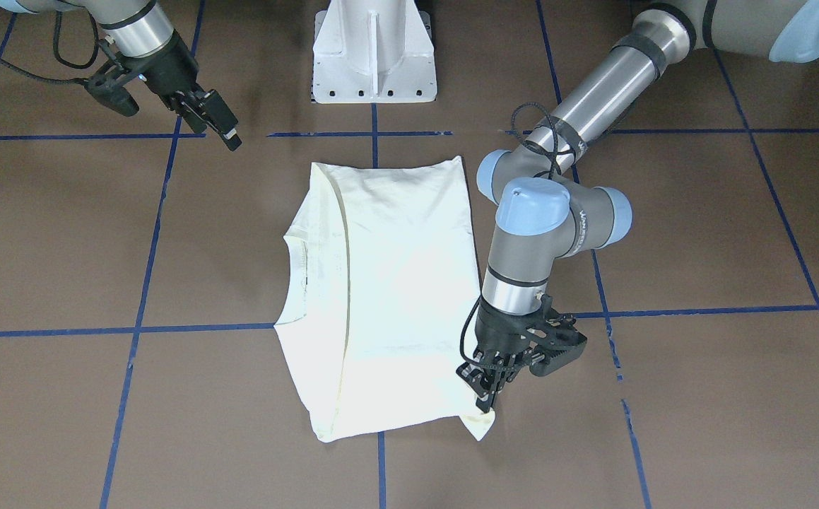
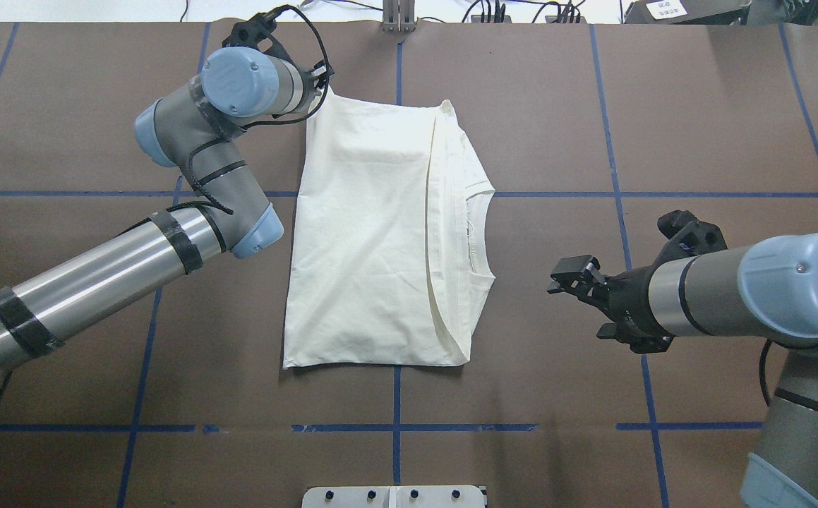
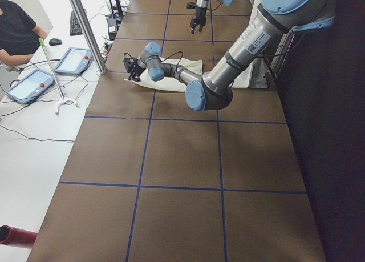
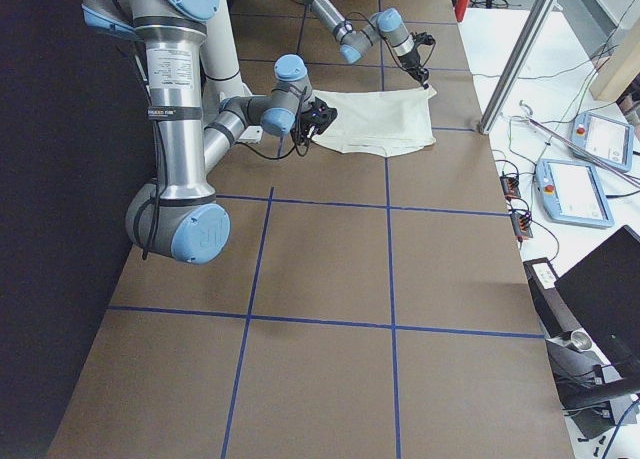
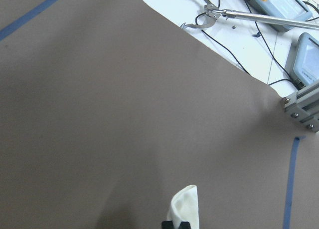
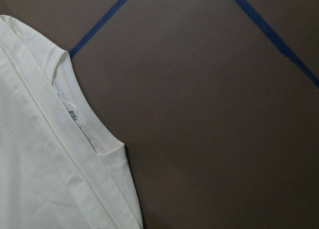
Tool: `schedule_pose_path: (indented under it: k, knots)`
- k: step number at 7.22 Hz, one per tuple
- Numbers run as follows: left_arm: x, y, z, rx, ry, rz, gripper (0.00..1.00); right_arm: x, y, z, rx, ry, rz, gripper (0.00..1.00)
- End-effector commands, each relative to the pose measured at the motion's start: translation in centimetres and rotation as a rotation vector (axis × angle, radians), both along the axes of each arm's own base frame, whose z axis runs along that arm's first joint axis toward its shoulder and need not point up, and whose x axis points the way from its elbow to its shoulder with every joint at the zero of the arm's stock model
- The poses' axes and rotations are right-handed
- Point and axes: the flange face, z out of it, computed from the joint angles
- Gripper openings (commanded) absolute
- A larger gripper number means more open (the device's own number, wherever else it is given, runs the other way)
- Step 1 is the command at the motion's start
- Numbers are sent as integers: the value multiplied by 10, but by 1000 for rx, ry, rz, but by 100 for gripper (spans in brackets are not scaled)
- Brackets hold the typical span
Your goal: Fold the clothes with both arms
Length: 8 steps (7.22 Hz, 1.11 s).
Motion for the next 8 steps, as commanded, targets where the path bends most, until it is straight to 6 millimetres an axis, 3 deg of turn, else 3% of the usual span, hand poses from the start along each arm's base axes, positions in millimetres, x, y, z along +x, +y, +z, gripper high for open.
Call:
schedule_pose_path:
  k: [1,2,3,4,5,6,8]
  knots:
    - [-24,25,-9,48,72,35,34,-51,-26,-28,18,-28,15,100]
    - [-58,69,2,56,132,118,34,-86,-38,-32,17,-13,3,100]
    - [-84,100,1,68,179,180,34,-124,-42,-38,14,32,-31,100]
    - [-102,117,9,76,187,185,34,-152,-35,-48,130,108,-151,100]
    - [-102,118,13,75,182,186,34,-163,-30,-50,224,202,-252,100]
    - [-101,118,12,75,182,187,33,-178,-30,-69,302,277,-350,100]
    - [-101,118,12,75,182,187,34,-213,-29,-66,420,390,-464,100]
